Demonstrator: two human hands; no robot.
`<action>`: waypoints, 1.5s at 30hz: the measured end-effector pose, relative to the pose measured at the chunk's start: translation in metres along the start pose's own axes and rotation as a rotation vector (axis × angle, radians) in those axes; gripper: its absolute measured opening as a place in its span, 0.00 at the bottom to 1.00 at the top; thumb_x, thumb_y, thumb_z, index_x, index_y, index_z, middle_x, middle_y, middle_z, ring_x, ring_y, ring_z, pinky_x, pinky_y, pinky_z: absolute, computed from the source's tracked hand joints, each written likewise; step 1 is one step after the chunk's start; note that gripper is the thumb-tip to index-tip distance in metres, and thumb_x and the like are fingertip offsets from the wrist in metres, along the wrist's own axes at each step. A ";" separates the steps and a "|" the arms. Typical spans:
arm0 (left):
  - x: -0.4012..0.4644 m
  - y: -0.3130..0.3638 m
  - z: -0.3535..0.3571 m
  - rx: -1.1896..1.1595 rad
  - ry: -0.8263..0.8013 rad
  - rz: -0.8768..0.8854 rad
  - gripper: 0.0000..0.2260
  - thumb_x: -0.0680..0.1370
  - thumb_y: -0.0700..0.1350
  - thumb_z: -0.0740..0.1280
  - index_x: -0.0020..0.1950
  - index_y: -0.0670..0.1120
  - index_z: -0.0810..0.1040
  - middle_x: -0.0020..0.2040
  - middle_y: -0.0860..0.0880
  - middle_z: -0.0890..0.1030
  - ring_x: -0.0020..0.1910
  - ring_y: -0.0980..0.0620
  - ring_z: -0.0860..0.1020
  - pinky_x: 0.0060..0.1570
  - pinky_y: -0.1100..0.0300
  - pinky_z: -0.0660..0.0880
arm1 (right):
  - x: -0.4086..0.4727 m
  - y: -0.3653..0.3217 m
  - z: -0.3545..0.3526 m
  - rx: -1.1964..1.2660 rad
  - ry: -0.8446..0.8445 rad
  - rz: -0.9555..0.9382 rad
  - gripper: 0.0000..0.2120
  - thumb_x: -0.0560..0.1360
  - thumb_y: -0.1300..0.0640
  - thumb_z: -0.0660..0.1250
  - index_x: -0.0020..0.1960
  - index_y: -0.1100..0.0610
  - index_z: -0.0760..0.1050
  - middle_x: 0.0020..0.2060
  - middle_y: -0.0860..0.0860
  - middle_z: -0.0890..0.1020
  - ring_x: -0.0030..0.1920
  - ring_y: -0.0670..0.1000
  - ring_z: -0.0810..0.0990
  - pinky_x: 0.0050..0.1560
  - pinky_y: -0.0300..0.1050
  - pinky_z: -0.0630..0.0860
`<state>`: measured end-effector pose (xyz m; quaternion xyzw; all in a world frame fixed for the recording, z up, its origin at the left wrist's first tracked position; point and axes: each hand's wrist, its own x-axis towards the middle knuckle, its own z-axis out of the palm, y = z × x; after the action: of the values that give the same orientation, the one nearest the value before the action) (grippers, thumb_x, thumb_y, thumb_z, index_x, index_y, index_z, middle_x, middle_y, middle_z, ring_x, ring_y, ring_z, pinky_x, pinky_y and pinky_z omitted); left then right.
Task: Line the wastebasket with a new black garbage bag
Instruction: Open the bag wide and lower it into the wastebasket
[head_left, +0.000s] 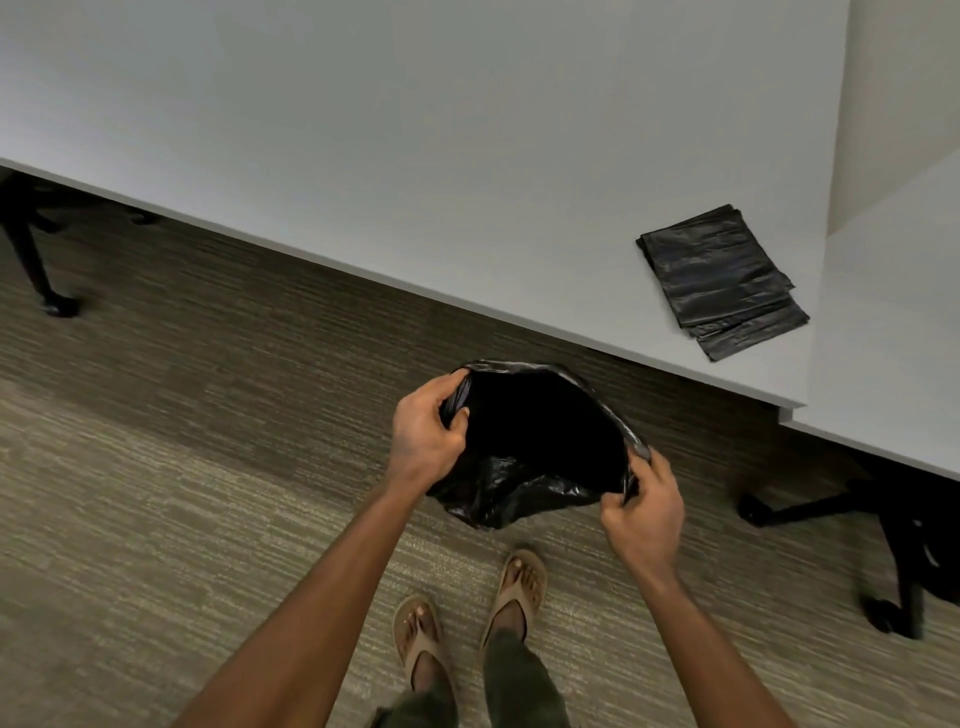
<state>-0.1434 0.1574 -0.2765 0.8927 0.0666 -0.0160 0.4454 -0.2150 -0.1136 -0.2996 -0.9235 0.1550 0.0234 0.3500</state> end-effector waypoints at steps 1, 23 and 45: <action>0.004 -0.006 0.006 0.037 -0.019 -0.021 0.23 0.76 0.36 0.73 0.71 0.42 0.79 0.66 0.47 0.83 0.66 0.52 0.81 0.71 0.55 0.76 | 0.003 0.003 0.004 -0.016 -0.030 0.009 0.29 0.66 0.69 0.70 0.67 0.58 0.79 0.67 0.54 0.78 0.65 0.56 0.77 0.66 0.50 0.75; 0.061 -0.163 0.117 0.335 -0.165 -0.105 0.16 0.84 0.56 0.61 0.64 0.49 0.82 0.59 0.46 0.84 0.55 0.44 0.83 0.54 0.52 0.80 | 0.099 0.091 0.142 0.252 -0.036 0.496 0.10 0.81 0.50 0.66 0.55 0.56 0.80 0.50 0.57 0.82 0.51 0.58 0.80 0.50 0.46 0.69; 0.176 -0.283 0.189 0.441 -0.268 -0.156 0.17 0.81 0.40 0.64 0.69 0.50 0.77 0.64 0.40 0.78 0.57 0.35 0.80 0.52 0.47 0.79 | 0.232 0.156 0.269 -0.253 -0.203 -0.074 0.24 0.82 0.59 0.60 0.76 0.45 0.70 0.64 0.59 0.81 0.58 0.61 0.82 0.49 0.45 0.73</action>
<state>-0.0009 0.1936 -0.6304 0.9502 0.0707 -0.1824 0.2426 -0.0243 -0.1100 -0.6372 -0.9582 0.0803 0.1228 0.2456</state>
